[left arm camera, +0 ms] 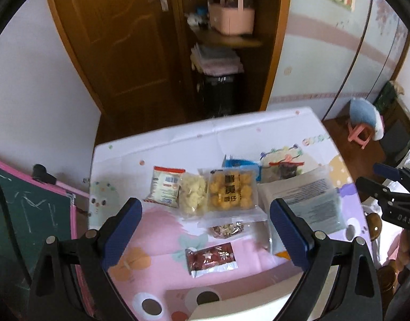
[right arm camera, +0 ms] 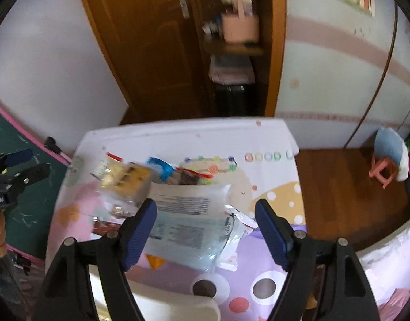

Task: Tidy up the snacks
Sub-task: 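Grasp the yellow crab-roe pack with the left tool while the right grasps the blue-labelled bag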

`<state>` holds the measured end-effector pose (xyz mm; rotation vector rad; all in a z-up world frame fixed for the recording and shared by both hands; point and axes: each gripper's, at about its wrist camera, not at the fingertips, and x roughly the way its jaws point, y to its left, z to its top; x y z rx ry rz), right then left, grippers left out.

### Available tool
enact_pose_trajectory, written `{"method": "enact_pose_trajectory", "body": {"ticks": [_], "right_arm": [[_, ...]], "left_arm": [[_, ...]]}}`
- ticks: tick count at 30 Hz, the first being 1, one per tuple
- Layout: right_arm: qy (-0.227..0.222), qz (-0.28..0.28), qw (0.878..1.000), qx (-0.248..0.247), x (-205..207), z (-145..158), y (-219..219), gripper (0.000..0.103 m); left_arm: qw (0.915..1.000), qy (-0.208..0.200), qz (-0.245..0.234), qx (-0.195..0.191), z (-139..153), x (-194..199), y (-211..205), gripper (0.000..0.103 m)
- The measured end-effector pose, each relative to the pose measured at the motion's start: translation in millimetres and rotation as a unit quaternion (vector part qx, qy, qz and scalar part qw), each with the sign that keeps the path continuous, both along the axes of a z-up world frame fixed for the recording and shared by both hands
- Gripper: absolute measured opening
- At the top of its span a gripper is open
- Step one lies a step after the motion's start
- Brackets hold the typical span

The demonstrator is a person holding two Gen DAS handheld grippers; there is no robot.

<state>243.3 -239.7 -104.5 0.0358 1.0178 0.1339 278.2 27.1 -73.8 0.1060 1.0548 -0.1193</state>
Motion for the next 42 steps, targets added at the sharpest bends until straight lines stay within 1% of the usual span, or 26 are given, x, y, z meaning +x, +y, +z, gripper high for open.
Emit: {"method": "enact_pose_trajectory", "body": {"ticks": [1,4,8,11,13,16,19,21,22,24,25,27,28,29,30,32,35,38,40,42], "right_arm": [[0.01,-0.003,1.0,0.002,6.5,-10.2,-1.8,0.076],[0.042,-0.011,0.999,0.01,27.6,-41.8,-4.9,0.076],[0.072,-0.007,0.997,0.017,44.0,-72.1,-1.5,0.076],[0.085,-0.005,0.996,0.007,52.6,-89.8,3.6,0.076],[0.093,0.0,0.996,0.01,55.2,-100.5,5.6,0.076],[0.097,0.003,0.995,0.036,59.3,-106.7,4.5,0.076],[0.097,0.007,0.994,0.056,61.7,-110.0,3.9,0.075],[0.097,0.012,0.993,0.072,62.1,-112.3,3.8,0.068],[0.098,0.017,0.992,0.081,61.6,-113.1,4.6,0.068],[0.092,0.024,0.992,0.081,59.7,-111.7,7.6,0.062],[0.088,0.027,0.993,0.078,58.6,-110.4,9.1,0.06],[0.081,0.03,0.993,0.075,56.0,-107.2,9.8,0.05],[0.079,0.028,0.993,0.077,55.0,-105.7,8.6,0.047],[0.078,0.026,0.993,0.083,54.1,-104.2,6.2,0.038],[0.077,0.023,0.993,0.09,53.4,-102.9,3.8,0.025],[0.074,0.023,0.992,0.103,51.0,-98.1,-0.4,0.012],[0.063,0.031,0.992,0.1,41.5,-92.5,1.9,0.007],[0.053,0.039,0.993,0.1,32.0,-86.6,7.2,0.005],[0.048,0.041,0.993,0.099,27.1,-80.6,11.4,0.005],[0.036,0.047,0.993,0.098,20.7,-71.1,15.3,0.004]], "left_arm": [[0.9999,0.012,-0.001,0.001,-12.4,7.2,-1.4,0.096],[0.9995,0.031,-0.001,0.003,-37.9,19.2,-5.4,0.096],[0.9985,0.054,-0.007,0.004,-68.0,31.1,-13.7,0.096],[0.9981,0.062,-0.01,0.001,-84.3,40.1,-21.7,0.096],[0.9976,0.068,-0.015,-0.005,-94.5,45.8,-29.2,0.096],[0.9963,0.082,-0.015,-0.022,-108.4,53.6,-38.8,0.096],[0.9954,0.091,-0.011,-0.028,-124.4,61.6,-47.8,0.096],[0.9942,0.102,-0.006,-0.032,-136.0,65.9,-50.3,0.096],[0.9936,0.109,0.0,-0.032,-142.9,68.6,-51.2,0.096],[0.9938,0.108,0.011,-0.024,-151.8,72.0,-51.5,0.096],[0.9942,0.105,0.016,-0.021,-154.6,73.3,-50.8,0.096],[0.9929,0.111,0.023,-0.037,-159.7,75.4,-47.1,0.094],[0.9921,0.114,0.028,-0.044,-161.8,76.1,-44.6,0.09],[0.9914,0.118,0.031,-0.048,-164.1,76.0,-43.1,0.087],[0.9906,0.12,0.031,-0.058,-165.7,75.5,-41.9,0.083],[0.9898,0.12,0.036,-0.069,-166.5,74.1,-37.9,0.081],[0.9897,0.116,0.046,-0.07,-166.4,68.1,-35.0,0.079],[0.9897,0.112,0.058,-0.068,-164.0,59.7,-32.9,0.075],[0.9895,0.109,0.064,-0.07,-158.9,52.4,-30.5,0.068],[0.9897,0.103,0.069,-0.072,-150.0,47.1,-30.0,0.066]]}}
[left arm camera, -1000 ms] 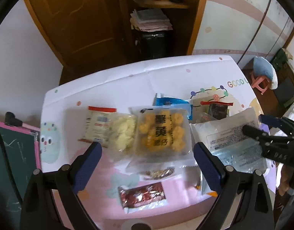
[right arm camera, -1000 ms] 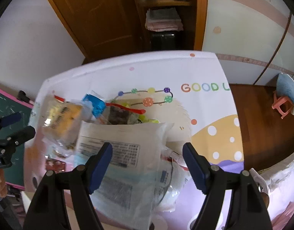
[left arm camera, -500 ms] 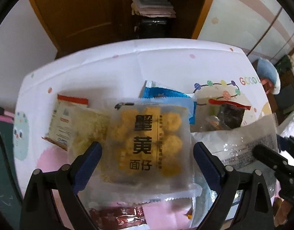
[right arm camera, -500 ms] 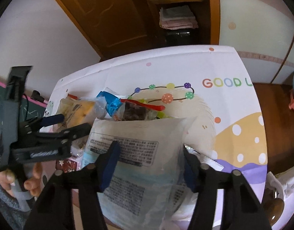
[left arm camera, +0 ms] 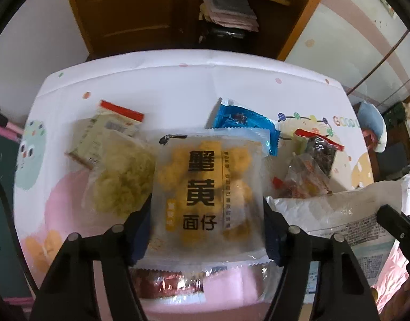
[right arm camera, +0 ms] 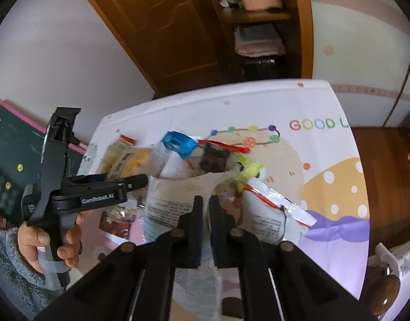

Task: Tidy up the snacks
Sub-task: 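Grasp the yellow crab-roe pack with the left tool while the right grasps the blue-labelled bag, then lower both held packs into the white tray and open both tools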

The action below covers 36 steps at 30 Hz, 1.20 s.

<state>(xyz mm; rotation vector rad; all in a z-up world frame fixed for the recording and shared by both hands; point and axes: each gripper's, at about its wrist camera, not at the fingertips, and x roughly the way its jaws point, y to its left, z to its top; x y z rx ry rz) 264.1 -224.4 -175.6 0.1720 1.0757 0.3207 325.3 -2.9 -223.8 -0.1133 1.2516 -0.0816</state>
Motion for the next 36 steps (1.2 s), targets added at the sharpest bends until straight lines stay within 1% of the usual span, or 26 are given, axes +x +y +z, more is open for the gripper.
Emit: {"method": "enact_pose_trajectory", "body": {"ticks": [1,6,9,12,16,18,21,23,25,28,30,32,34,36], "right_arm": [[-0.006,0.002,1.0,0.0,-4.0,5.5,2.3,0.004],[-0.054,0.015,0.998,-0.018,-27.9,42.4,17.3,0.004],[-0.088,0.015,0.996,-0.023,-45.5,69.0,24.0,0.004],[-0.131,0.01,0.991,-0.016,-68.2,103.0,26.4,0.004],[-0.192,0.005,0.981,-0.011,-107.9,151.5,31.9,0.004],[-0.221,0.002,0.975,-0.009,-133.2,173.4,33.2,0.004],[-0.266,0.003,0.964,-0.011,-176.7,199.4,33.0,0.004],[-0.289,0.003,0.957,-0.008,-206.7,208.9,31.8,0.004],[-0.3,0.0,0.954,-0.007,-229.3,212.8,31.1,0.004],[-0.312,-0.008,0.95,-0.002,-267.0,210.1,30.0,0.004],[-0.311,-0.014,0.95,0.002,-283.4,203.8,29.3,0.004],[-0.301,-0.028,0.953,0.001,-298.6,190.2,29.8,0.004],[-0.286,-0.036,0.958,-0.009,-306.3,177.0,32.1,0.004],[-0.265,-0.039,0.963,-0.034,-311.5,161.7,37.9,0.004]], "left_arm": [[0.9999,-0.01,-0.001,-0.002,8.7,-4.1,1.8,0.064],[0.9984,-0.056,-0.007,-0.004,57.4,-31.5,10.0,0.062],[0.9955,-0.092,-0.02,-0.009,97.0,-58.1,12.8,0.062],[0.9918,-0.122,-0.034,-0.019,135.1,-87.0,19.6,0.062],[0.9826,-0.175,-0.052,-0.034,191.0,-142.6,29.6,0.062],[0.9775,-0.2,-0.055,-0.039,213.7,-172.9,35.9,0.062],[0.9719,-0.225,-0.052,-0.045,237.6,-216.6,48.2,0.063],[0.9695,-0.236,-0.049,-0.043,245.5,-241.3,54.6,0.063],[0.9672,-0.246,-0.049,-0.039,248.6,-263.7,57.0,0.063],[0.9608,-0.272,-0.05,-0.02,246.9,-300.9,54.5,0.063],[0.9583,-0.281,-0.05,-0.02,238.6,-324.3,51.8,0.063],[0.9588,-0.278,-0.053,-0.026,226.1,-339.4,43.7,0.064],[0.9629,-0.263,-0.05,-0.03,205.7,-349.7,36.2,0.064],[0.9678,-0.245,-0.049,-0.032,189.0,-355.2,30.8,0.064]]}}
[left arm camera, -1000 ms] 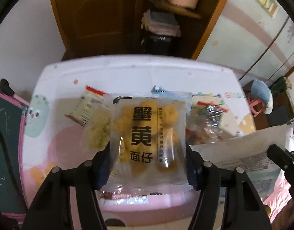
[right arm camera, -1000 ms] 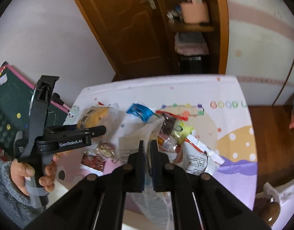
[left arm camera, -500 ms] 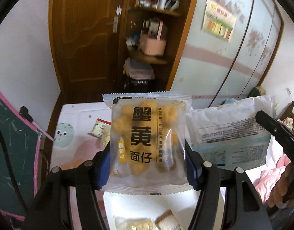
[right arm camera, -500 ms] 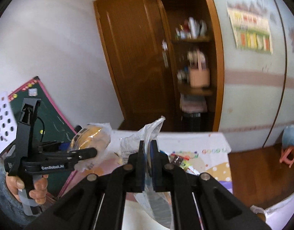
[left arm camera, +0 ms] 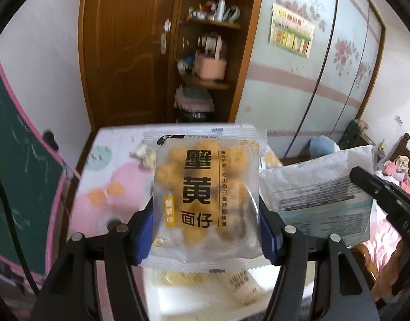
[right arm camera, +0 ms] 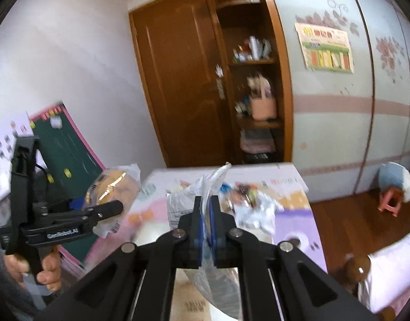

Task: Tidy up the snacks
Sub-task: 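Lower both held packs into the white tray and open both tools, then move both tools back toward the remaining snacks on the table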

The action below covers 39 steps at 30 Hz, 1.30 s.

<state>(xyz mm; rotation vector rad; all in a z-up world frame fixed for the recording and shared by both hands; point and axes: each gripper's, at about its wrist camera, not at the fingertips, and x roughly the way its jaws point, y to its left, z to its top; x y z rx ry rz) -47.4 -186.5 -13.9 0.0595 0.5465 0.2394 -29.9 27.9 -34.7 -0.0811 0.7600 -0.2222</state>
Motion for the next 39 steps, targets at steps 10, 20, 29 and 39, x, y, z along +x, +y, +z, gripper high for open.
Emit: {"method": "enact_pose_trajectory", "body": {"ticks": [10,20,29,39], "right_arm": [[0.072,-0.018,0.995,-0.067,-6.8,-51.5,16.0,0.004],[0.064,-0.007,0.992,-0.11,-9.8,-58.5,36.8,0.043],[-0.001,-0.009,0.992,-0.129,-24.2,-44.4,50.5,0.07],[0.025,-0.017,0.992,-0.123,-13.2,-50.8,46.3,0.07]], "left_arm": [[0.9966,0.072,0.002,0.04,-56.2,1.9,-17.4,0.064],[0.9962,0.016,0.024,0.082,-45.4,-6.6,-22.7,0.096],[0.9969,0.004,0.036,0.07,-39.9,-6.0,-17.7,0.096],[0.9974,0.015,0.032,0.063,-44.8,-3.3,-19.4,0.096]]}}
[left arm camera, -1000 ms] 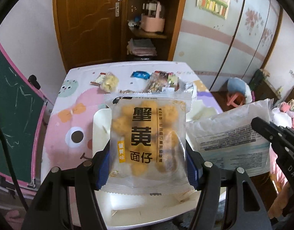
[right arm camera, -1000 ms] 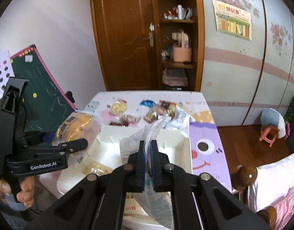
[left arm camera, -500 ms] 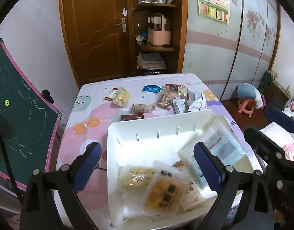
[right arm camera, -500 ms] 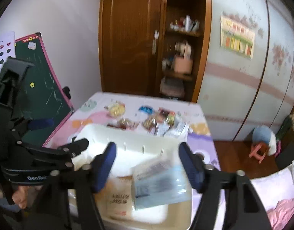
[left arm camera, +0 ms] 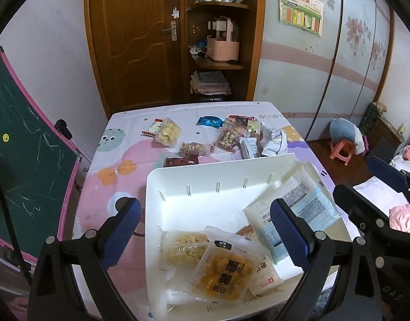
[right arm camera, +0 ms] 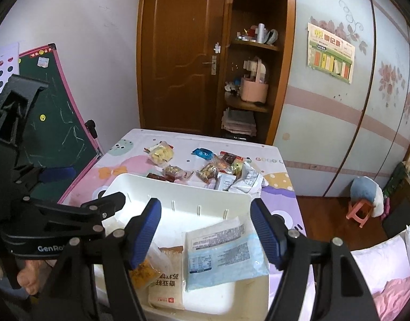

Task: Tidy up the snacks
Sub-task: 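Move both tools back toward the remaining snacks on the table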

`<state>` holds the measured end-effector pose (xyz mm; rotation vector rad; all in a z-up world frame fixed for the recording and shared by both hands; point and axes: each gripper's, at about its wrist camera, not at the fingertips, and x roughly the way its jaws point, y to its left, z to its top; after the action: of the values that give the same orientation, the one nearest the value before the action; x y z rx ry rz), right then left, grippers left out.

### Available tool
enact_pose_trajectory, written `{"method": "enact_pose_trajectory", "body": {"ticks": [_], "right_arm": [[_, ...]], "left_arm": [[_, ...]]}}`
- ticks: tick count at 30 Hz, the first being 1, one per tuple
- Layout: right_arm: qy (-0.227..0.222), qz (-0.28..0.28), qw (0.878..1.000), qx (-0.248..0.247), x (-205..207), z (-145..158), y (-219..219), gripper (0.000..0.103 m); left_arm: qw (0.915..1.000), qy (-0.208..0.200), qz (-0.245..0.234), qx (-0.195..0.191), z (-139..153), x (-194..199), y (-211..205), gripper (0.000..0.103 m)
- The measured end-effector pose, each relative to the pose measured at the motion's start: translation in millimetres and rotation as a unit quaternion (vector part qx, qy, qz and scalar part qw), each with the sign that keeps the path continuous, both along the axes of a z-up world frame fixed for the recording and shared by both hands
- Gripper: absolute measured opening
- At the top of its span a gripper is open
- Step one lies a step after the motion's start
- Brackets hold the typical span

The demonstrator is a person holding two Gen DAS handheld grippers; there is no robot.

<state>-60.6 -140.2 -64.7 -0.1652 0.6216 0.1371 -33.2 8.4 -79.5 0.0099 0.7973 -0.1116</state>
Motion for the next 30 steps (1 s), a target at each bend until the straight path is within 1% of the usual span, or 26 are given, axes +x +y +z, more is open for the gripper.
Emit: {"method": "enact_pose_trajectory", "body": {"ticks": [7,10,16,24,30], "right_arm": [[0.009,0.002,1.0,0.002,5.5,-2.8,-0.1,0.07],[0.01,0.003,1.0,0.005,7.0,-3.1,-1.1,0.07],[0.019,-0.009,1.0,0.015,18.6,-7.2,-7.7,0.07],[0.046,-0.023,0.998,0.032,34.8,-20.8,-16.2,0.07],[0.074,-0.026,0.996,0.038,49.3,-35.0,-18.9,0.069]], "left_arm": [[1.0,0.008,0.004,-0.001,-0.8,4.7,0.5,0.096],[1.0,0.005,0.008,-0.001,0.4,5.7,1.2,0.096],[0.9998,0.006,0.02,-0.004,-2.8,11.3,6.6,0.096],[0.9997,0.012,0.023,0.0,-9.9,22.5,8.2,0.096],[0.9995,0.019,0.024,0.001,-12.2,37.1,12.5,0.096]]}}
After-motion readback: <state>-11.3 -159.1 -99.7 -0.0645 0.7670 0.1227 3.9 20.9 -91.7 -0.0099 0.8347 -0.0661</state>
